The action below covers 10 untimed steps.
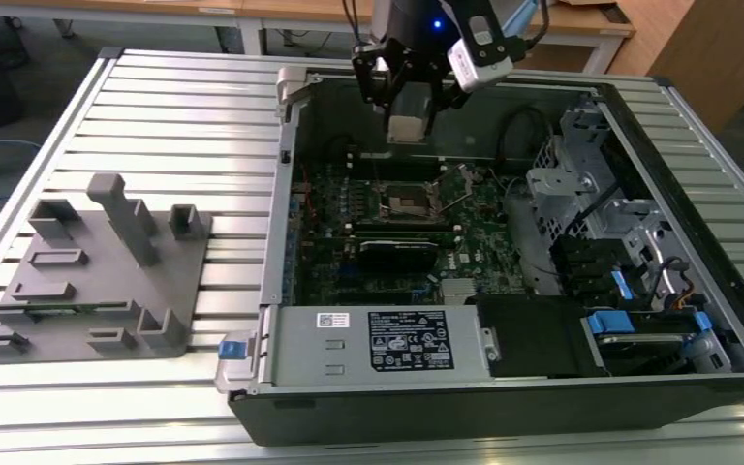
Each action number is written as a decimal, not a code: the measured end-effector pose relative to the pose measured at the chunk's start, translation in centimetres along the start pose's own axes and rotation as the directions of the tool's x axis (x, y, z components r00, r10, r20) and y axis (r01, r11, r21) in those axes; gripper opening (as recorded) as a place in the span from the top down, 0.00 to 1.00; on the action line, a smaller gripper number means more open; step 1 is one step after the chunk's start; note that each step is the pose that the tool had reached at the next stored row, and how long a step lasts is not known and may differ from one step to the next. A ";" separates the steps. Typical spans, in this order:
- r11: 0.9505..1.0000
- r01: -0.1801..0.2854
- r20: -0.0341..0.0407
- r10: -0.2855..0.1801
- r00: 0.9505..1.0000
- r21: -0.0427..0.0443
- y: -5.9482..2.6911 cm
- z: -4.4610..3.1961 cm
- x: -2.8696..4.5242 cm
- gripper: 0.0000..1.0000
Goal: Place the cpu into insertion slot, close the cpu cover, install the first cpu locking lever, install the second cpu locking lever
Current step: 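Place the cpu into insertion slot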
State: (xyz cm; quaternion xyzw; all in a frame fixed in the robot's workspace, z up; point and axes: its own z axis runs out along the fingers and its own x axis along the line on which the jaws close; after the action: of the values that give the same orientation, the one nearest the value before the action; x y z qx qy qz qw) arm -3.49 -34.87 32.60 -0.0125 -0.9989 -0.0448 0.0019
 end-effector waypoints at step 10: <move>1.000 0.001 0.011 -0.001 1.000 0.000 -0.15 1.71 -0.01 0.46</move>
State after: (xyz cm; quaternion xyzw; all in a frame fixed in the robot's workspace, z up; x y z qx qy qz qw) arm -3.50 -34.87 30.88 -0.0122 -0.9989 -0.0449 -0.0038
